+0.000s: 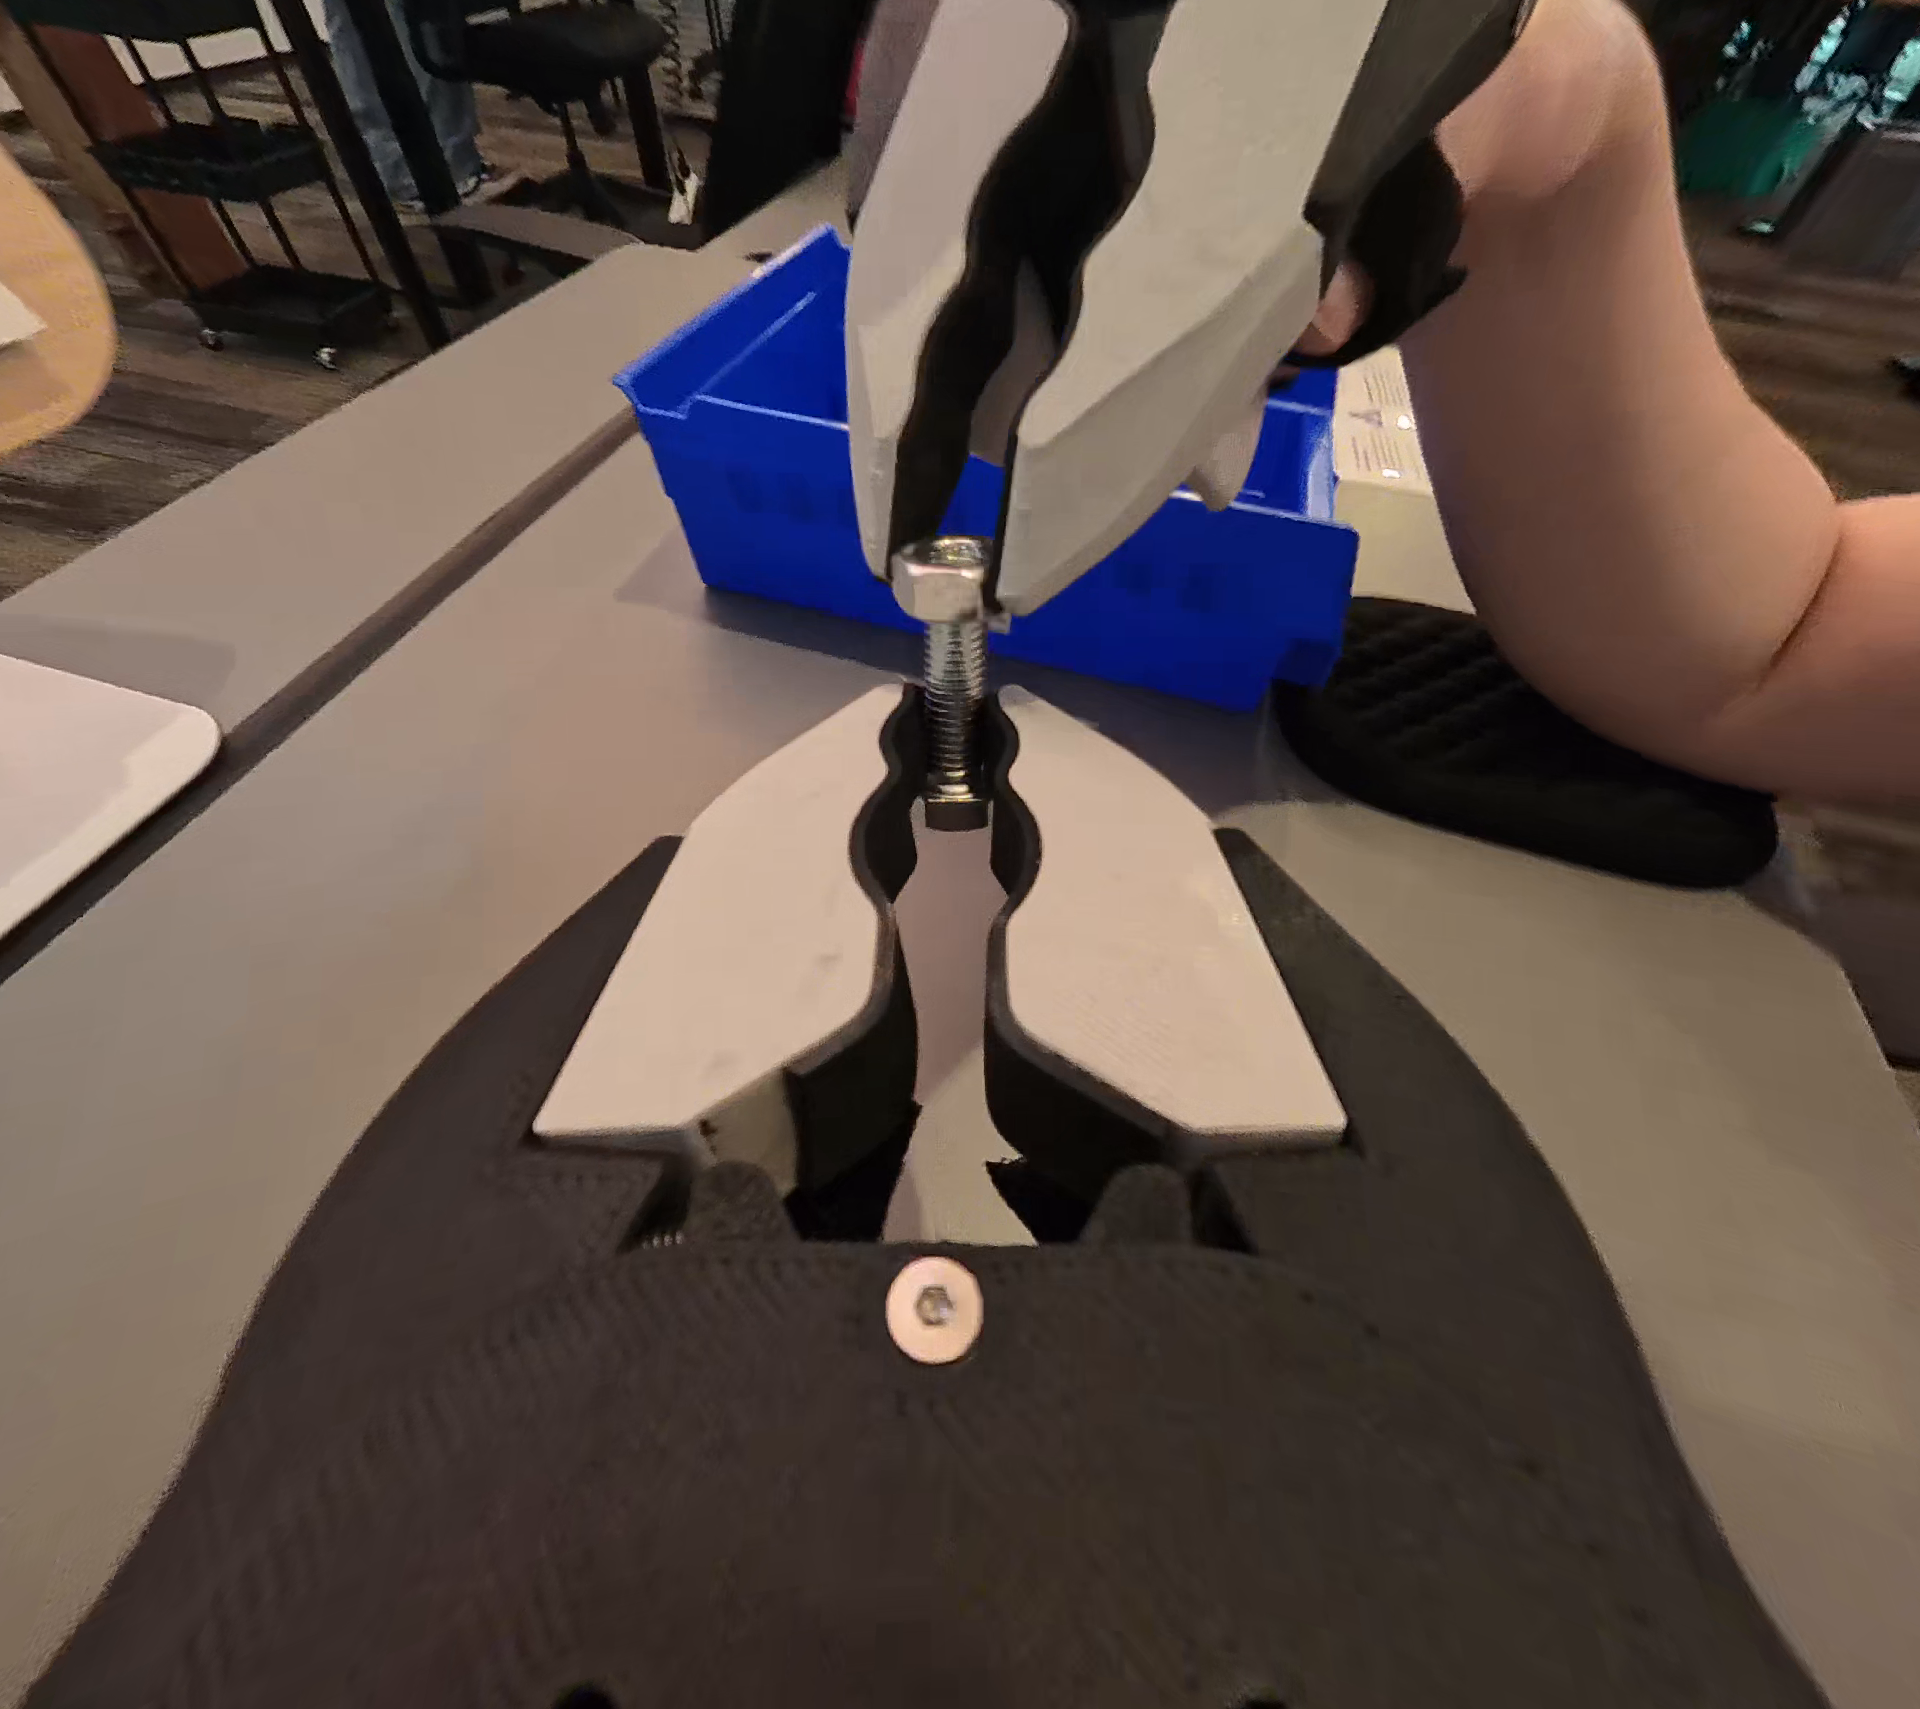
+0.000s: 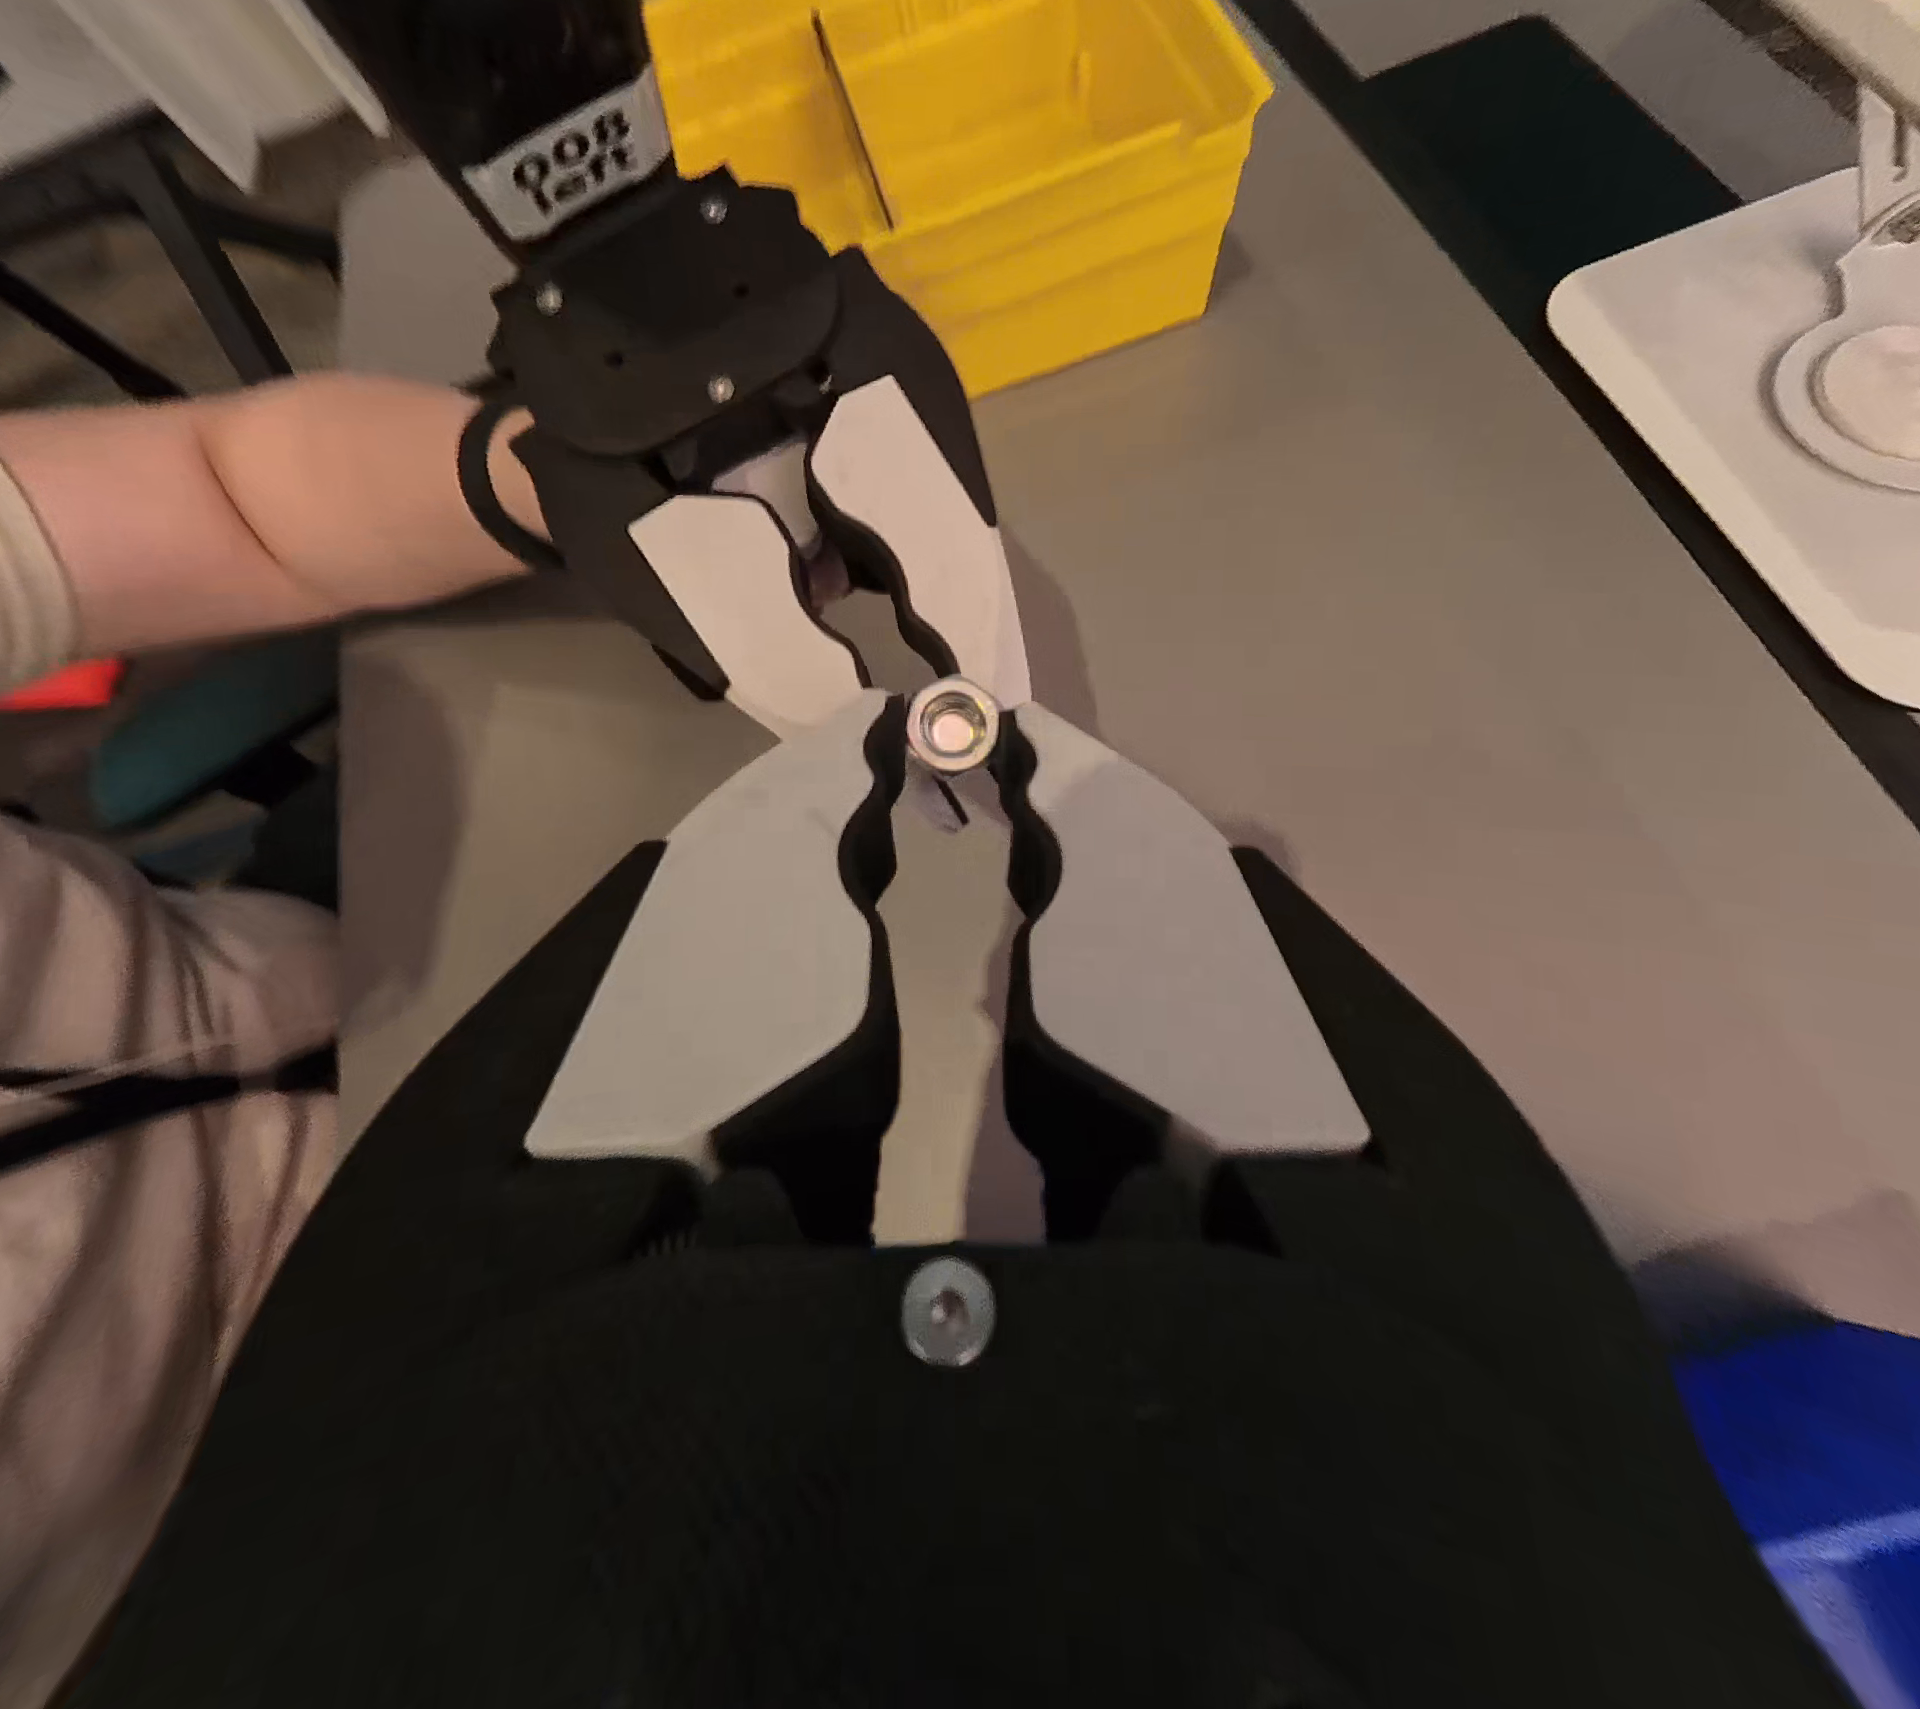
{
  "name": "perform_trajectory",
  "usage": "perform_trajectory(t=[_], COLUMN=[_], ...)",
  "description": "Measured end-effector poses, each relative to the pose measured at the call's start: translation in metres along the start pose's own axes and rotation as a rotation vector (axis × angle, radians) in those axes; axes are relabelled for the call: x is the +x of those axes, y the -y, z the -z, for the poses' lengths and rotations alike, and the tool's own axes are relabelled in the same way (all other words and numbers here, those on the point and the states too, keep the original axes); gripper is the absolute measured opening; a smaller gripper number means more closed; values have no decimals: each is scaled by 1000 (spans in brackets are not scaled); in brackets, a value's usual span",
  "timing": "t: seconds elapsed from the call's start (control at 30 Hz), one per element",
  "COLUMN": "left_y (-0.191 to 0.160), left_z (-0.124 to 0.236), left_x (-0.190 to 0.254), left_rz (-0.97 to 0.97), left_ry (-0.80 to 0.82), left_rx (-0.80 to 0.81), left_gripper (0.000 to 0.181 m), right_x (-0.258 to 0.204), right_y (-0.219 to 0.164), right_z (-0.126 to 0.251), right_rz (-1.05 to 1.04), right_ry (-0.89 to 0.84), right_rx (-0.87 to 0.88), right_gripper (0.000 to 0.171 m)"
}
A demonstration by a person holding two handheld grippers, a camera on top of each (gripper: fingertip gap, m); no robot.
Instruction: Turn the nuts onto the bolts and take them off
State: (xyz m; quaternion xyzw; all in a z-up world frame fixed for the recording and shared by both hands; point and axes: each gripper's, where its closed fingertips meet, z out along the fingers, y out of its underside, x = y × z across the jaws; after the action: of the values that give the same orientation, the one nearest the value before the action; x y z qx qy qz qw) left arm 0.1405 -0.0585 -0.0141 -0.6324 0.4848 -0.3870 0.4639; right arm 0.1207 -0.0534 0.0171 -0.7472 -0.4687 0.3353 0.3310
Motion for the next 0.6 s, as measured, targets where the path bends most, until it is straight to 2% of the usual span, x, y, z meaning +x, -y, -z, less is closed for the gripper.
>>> perform_trajectory(t=[0.1,0.23,0.33,0.43,0.6], left_y=[5,13,14,7,2], left_z=[4,9,8,6,8], left_x=[-4,-4,8,16,44], left_rz=[-1,34,54,15,-109], left_ry=[38,16,-79,-127,-268], left_rx=[15,52,55,-7,-50], left_gripper=[9,9,9,9,9], right_x=[1,-2,-11,-17,-44], right_y=[8,16,14,4,-9], right_z=[0,2,4,5,13], right_rz=[-71,-67,21,103,262], right_ry=[32,62,106,136,324], right_rx=[58,106,98,50,40], right_gripper=[18,18,18,18,18])
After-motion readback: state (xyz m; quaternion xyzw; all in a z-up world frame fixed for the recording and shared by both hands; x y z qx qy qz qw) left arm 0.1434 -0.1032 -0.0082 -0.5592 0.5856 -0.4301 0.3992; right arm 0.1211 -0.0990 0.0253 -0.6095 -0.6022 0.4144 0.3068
